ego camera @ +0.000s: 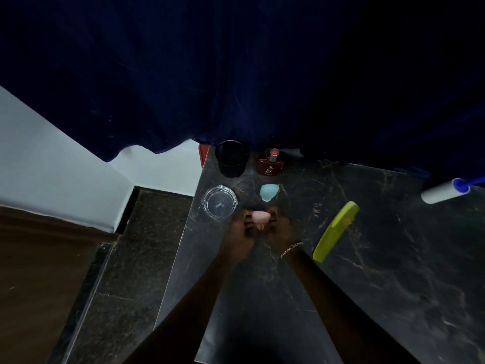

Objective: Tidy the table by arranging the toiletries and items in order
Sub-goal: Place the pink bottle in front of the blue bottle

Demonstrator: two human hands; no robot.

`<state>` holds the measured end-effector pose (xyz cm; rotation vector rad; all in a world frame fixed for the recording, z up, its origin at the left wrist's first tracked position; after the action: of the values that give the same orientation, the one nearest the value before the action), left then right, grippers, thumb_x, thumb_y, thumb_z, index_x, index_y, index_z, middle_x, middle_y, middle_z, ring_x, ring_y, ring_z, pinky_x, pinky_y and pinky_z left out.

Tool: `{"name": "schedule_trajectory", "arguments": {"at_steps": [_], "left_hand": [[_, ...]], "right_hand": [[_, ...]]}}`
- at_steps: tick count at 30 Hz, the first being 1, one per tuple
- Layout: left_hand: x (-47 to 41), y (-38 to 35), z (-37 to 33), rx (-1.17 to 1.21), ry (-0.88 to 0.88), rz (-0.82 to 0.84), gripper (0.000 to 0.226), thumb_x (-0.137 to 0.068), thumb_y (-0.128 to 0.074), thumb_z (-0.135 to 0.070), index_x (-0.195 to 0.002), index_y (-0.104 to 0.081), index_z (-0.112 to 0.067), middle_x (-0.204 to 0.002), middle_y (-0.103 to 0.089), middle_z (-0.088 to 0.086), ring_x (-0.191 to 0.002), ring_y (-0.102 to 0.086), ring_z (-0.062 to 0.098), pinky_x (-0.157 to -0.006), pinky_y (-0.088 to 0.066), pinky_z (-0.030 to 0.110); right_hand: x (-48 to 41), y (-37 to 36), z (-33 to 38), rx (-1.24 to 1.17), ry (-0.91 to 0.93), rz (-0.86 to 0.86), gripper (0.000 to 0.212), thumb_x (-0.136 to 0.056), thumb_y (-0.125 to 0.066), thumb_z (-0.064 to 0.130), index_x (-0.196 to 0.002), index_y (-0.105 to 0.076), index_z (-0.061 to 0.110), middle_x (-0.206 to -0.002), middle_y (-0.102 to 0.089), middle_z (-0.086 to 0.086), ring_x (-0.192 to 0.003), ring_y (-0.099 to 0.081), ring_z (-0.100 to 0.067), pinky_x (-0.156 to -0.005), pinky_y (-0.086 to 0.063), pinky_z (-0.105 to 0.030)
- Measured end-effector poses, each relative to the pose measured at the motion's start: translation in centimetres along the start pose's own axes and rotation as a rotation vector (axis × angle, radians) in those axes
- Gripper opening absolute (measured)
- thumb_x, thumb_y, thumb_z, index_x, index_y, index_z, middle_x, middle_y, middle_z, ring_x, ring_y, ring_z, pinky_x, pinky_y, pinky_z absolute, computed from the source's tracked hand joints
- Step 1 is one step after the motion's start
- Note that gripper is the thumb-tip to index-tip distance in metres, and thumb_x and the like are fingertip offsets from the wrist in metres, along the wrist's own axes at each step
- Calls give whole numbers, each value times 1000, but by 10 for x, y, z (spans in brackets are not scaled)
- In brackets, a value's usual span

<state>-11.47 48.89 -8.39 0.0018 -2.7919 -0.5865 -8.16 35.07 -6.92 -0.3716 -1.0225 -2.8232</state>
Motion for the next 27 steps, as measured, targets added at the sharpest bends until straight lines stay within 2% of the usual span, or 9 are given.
{"name": "schedule_trajectory", "arguments": {"at_steps": [3, 7, 12, 15, 16, 19, 22, 24, 27], "left_hand": [[1, 0, 2, 3, -11, 8, 30, -90, -67, -14, -117, -59, -24, -102, -67, -20, -94, -64, -12, -87, -49, 8], [1, -3, 6, 75, -40, 15, 29, -88, -66, -14, -116, -61, -22, -112, -74, -7, -107, -72, 8, -97, -58, 30], [6, -5, 10, 196, -6, 42, 37, -90, -71, -1, -124, -61, -11, -120, -73, -5, -114, -71, 6, -97, -54, 18], [15, -4, 16, 175, 119, -25, 32, -91, -74, -7, -114, -62, -26, -108, -71, -13, -102, -69, 1, -83, -53, 9], [19, -3, 18, 138, 155, -61, 27, -90, -76, -13, -104, -62, -32, -100, -71, -15, -96, -68, -1, -79, -53, 9], [32, -8, 26, 50, 207, -68, 21, -91, -76, -22, -80, -61, -31, -82, -70, -8, -83, -71, 17, -82, -57, 32], [44, -27, 19, 28, 204, 21, 27, -93, -74, -21, -70, -60, -17, -71, -69, 3, -72, -68, 26, -77, -55, 37], [48, -44, 10, 24, 187, 54, 26, -93, -74, -21, -72, -63, -10, -67, -66, -2, -64, -62, 14, -72, -49, 29], [51, -74, -11, 17, 147, 97, 17, -92, -74, -23, -80, -68, -12, -75, -70, -3, -70, -63, 8, -76, -51, 28]], "right_hand": [[1, -2, -4, 20, -65, 75, 24, -87, -63, 3, -110, -57, 5, -103, -67, -17, -93, -63, -30, -77, -46, -21], [5, 1, -1, 10, -35, 66, 24, -84, -66, 2, -107, -57, 3, -95, -66, -14, -82, -55, -13, -74, -44, -23], [6, -3, -7, -143, -130, 200, 22, -96, -48, -5, -111, -54, 11, -91, -52, 2, -73, -59, 7, -73, -49, -13], [10, 0, -18, -184, -168, 153, 28, -95, -52, -3, -121, -53, 8, -102, -55, -1, -96, -57, -14, -86, -52, -27], [14, 4, -20, -193, -162, 100, 29, -92, -56, -3, -119, -53, 7, -103, -58, -4, -97, -57, -18, -83, -52, -23], [28, 26, -31, -82, -60, -75, 33, -81, -68, -1, -113, -59, 2, -110, -62, -15, -87, -61, -9, -79, -49, -9], [33, 57, -52, 257, 27, -205, 30, -80, -71, 15, -107, -65, 5, -108, -65, -14, -100, -62, -30, -88, -52, -37], [32, 77, -68, 283, -152, -246, 42, -83, -70, 21, -118, -58, 1, -116, -60, -20, -110, -57, -39, -93, -49, -42], [31, 100, -90, 249, -481, -262, 83, -75, -81, 30, -138, -38, -3, -139, -44, -27, -129, -43, -43, -107, -38, -50]]}}
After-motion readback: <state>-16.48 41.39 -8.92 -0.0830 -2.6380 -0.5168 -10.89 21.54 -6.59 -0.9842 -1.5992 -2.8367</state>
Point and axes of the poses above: each hand's wrist, its own x-axis away from the middle knuckle, its own y-axis out of the back of the hand, z = x × y, the point moved 2 cm from there along -x, towards the middle knuckle
